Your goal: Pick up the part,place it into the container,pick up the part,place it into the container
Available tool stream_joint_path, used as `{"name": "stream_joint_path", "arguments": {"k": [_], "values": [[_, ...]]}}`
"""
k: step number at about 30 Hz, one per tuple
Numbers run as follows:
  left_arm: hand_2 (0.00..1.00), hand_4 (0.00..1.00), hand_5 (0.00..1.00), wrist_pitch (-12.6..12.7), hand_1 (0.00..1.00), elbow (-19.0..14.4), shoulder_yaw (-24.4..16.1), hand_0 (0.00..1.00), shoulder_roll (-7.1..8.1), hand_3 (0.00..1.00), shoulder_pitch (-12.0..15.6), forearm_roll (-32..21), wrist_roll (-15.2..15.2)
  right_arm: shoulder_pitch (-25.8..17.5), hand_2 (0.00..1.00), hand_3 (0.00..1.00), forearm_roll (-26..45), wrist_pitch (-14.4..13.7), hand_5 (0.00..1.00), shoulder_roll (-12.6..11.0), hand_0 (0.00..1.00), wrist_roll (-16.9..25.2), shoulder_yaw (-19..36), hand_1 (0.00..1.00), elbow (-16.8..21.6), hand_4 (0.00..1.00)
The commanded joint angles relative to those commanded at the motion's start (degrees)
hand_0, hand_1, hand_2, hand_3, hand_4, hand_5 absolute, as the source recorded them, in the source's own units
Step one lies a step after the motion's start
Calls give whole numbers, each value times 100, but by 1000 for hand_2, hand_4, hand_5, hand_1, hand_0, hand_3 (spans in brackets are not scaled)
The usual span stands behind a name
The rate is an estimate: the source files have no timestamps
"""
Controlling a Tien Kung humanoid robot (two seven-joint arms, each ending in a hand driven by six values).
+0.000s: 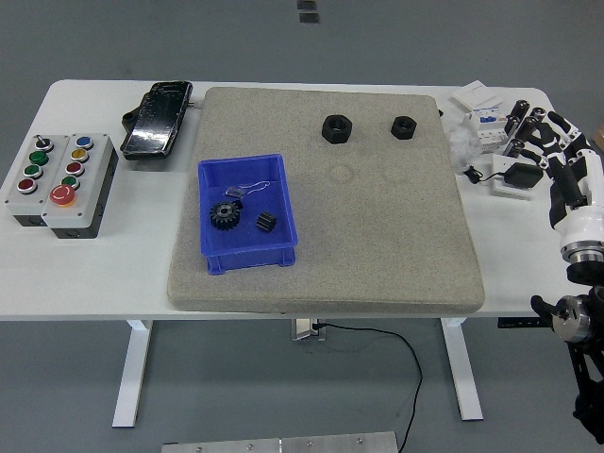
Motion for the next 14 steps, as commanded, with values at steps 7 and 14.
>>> {"name": "stream_joint_path", "arguments": {"k": [7,14], "values": [[595,712,355,-11,629,0,-45,673,-3,631,33,13,13,2,758,763,160,89,822,-56,649,20,-31,703,-31,991],[594,711,355,9,634,0,-11,673,-43,631,42,-57,-26,-3,754,757,111,99,853,-88,647,-18,41,698,83,995]]}}
